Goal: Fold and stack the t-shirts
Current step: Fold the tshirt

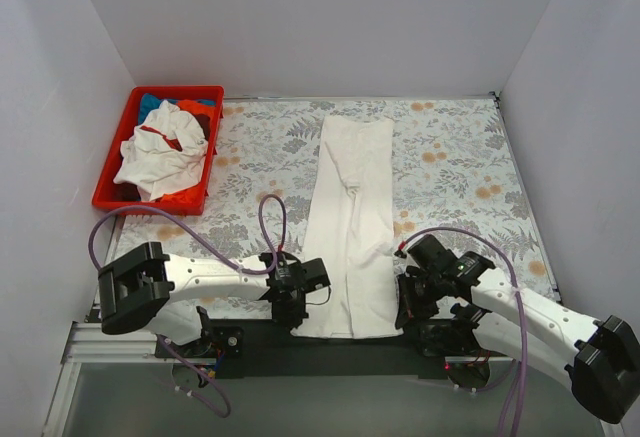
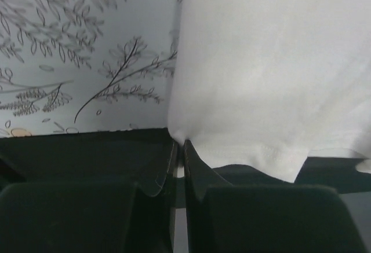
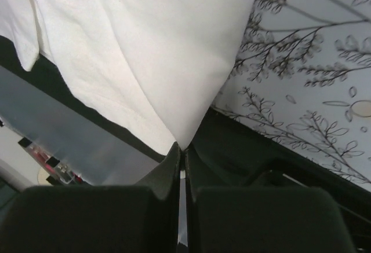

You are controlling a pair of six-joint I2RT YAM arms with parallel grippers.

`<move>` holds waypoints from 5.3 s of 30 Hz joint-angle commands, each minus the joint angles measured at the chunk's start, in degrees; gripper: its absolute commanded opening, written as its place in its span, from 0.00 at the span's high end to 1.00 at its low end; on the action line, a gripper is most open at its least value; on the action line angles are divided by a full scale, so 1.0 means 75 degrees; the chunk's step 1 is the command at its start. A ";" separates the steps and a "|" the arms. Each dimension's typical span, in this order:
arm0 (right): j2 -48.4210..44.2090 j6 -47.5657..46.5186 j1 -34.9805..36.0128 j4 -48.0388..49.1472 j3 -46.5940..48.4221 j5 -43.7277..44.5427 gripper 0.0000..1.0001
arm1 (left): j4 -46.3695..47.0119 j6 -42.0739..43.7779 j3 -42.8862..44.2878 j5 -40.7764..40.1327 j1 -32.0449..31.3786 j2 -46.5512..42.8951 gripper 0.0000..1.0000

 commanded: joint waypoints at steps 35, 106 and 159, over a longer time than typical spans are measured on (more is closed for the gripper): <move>0.4233 -0.3445 -0.2644 -0.0157 0.6063 0.2254 0.99 | 0.1765 0.3660 0.3743 -0.1767 0.4105 0.1541 1.00; 0.8124 -0.3094 -0.2760 0.4307 0.7654 0.2689 0.76 | 0.2808 0.3087 0.1740 -0.2634 0.2641 0.2444 0.62; 0.9073 -0.1054 -0.4307 0.8468 0.4423 -0.3735 0.69 | 0.2211 0.2032 0.0392 -0.1990 0.2641 0.0898 0.63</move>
